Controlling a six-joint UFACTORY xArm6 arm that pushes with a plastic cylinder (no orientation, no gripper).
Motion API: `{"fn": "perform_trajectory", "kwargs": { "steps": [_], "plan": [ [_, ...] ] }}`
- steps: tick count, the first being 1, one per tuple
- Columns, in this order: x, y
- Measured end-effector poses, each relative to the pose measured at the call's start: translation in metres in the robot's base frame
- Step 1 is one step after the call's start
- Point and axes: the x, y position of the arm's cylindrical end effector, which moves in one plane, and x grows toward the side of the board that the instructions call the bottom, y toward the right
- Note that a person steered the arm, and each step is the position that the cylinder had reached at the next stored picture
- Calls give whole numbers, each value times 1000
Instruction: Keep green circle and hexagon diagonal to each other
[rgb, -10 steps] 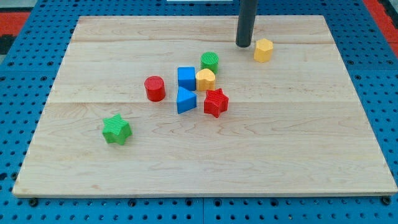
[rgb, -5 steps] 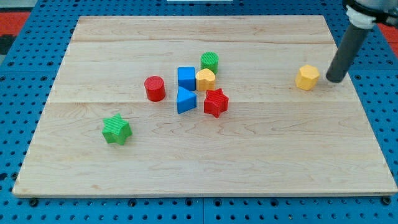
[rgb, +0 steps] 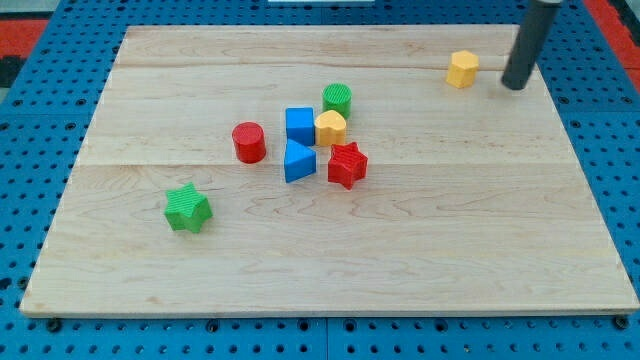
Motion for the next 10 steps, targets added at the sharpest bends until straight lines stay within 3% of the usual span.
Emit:
{"fn": "perform_trajectory", "kwargs": {
  "steps": [1,2,3,4,5,7,8,9,10],
  "plan": [
    [-26,-71],
    [74,-136],
    [72,-99],
    [14,-59],
    [23,-122],
    [74,-124],
    [35,-129],
    [34,-162],
    [65,-159]
  ]
}}
